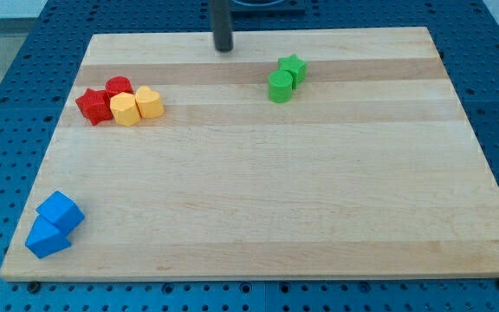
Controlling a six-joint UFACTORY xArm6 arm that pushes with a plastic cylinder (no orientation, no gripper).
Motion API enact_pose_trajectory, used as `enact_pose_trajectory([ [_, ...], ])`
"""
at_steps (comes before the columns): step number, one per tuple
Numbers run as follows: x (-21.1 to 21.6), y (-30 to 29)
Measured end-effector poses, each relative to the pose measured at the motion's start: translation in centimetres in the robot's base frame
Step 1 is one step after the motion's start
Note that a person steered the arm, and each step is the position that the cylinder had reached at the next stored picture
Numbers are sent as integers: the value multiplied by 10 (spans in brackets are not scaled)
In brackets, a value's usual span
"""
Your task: Push the green blocks to the bottom center
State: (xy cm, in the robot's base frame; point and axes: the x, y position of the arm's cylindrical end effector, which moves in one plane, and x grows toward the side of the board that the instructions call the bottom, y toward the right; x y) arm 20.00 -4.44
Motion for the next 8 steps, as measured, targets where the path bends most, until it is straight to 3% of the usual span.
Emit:
enact_pose_trajectory([
  [1, 41, 46],
  [3, 71, 66],
  [4, 78, 74],
  [5, 37, 77],
  [6, 56, 109],
  [8, 62, 111],
])
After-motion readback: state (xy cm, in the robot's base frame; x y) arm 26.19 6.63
